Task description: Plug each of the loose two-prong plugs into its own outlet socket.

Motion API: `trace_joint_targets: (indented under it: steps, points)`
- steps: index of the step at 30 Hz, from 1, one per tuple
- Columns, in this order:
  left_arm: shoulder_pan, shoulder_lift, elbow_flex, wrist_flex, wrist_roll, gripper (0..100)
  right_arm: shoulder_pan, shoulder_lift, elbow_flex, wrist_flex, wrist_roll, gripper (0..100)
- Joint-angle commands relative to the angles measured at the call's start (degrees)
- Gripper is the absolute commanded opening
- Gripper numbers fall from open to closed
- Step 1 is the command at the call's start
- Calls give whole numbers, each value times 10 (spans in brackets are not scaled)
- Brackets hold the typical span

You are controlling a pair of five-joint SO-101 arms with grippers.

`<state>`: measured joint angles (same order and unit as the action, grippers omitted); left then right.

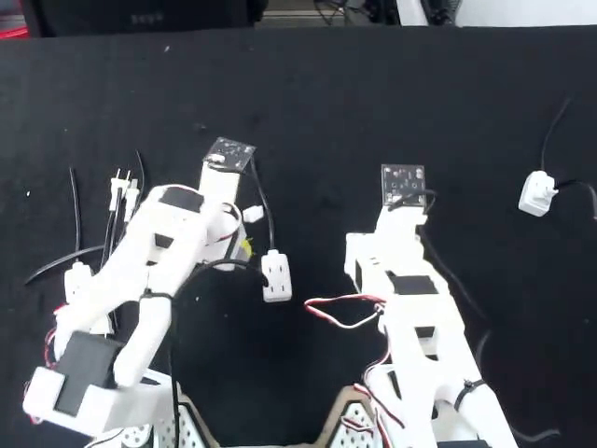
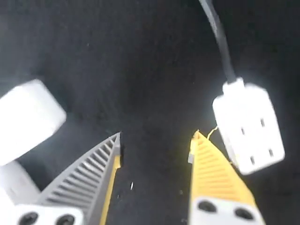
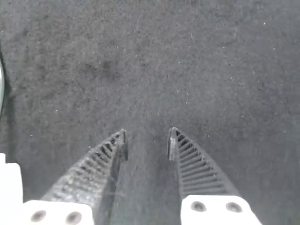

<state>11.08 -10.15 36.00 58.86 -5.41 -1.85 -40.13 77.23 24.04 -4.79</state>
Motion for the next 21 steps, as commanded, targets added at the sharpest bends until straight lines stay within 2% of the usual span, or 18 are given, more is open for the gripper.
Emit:
trace_joint_targets:
  steps: [1,6,10,12,17,21]
  points:
    - [55,25,12,-63,47,234,31,-22,-50,4,-6,138]
    - [146,25,-7,-78,110,234,62,-22,-52,4,-7,138]
    - [184,10,-15,-77,134,234,62,-22,-52,4,-7,138]
    - [179,-4,-11,-73,131,234,62,-22,-52,4,-7,138]
    - [99,-42,-58,-33,140,234,62,-22,-53,4,-7,138]
    - [69,-27,-69,-111,214,234,62,-22,-53,4,-7,138]
